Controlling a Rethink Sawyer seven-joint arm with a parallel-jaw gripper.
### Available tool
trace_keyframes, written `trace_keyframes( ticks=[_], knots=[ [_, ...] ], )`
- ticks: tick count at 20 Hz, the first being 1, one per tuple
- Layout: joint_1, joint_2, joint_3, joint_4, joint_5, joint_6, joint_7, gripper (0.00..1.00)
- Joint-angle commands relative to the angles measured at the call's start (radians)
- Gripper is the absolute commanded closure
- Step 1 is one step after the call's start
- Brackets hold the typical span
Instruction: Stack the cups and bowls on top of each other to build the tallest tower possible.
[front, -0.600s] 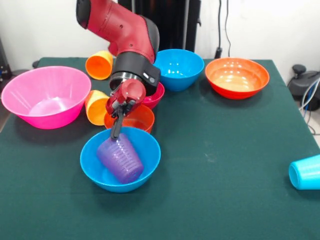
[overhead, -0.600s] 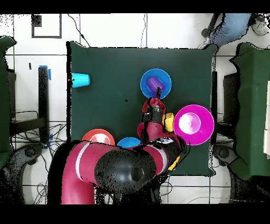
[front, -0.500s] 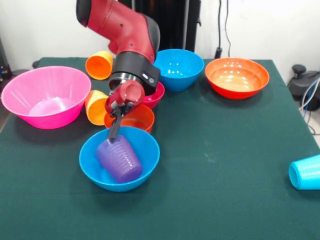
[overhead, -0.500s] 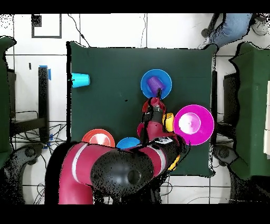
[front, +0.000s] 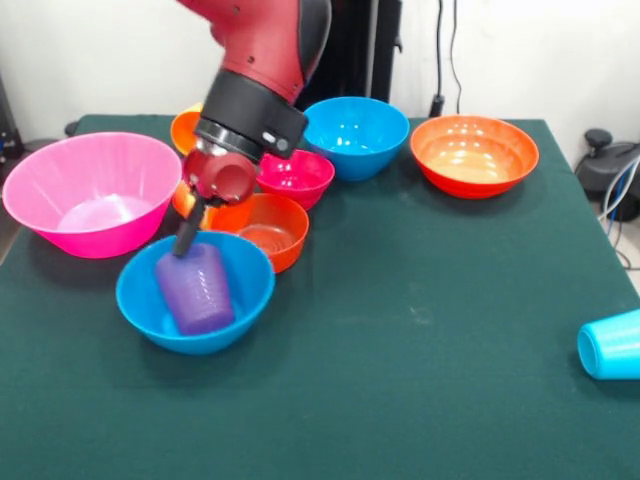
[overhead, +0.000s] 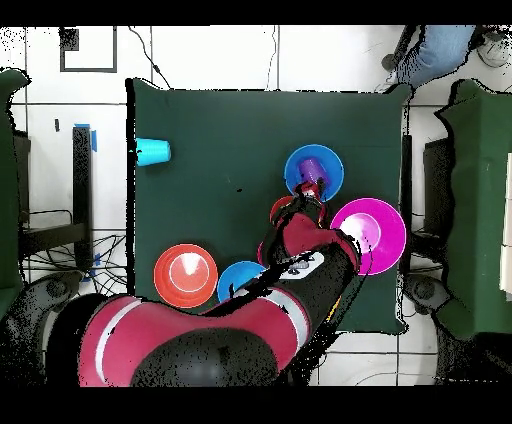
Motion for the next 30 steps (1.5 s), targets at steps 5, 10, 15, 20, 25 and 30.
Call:
trace_keyframes(
  ticks=[5,10,15,20,25,30],
  knots=[
    [-0.093,-0.304,0.222,0.021,-0.325,0.367,-0.274,1.00],
    [-0.157,-0.509,0.331,0.036,-0.421,0.506,-0.397,1.00],
    [-0.231,-0.560,0.434,0.038,-0.432,0.608,-0.466,1.00],
    [-0.217,-0.481,0.412,-0.034,-0.456,0.573,-0.413,1.00],
    [-0.228,-0.447,0.450,0.031,-0.296,0.772,-0.351,1.00],
    [-0.211,-0.384,0.446,0.055,-0.204,0.810,-0.235,1.00]
  ],
)
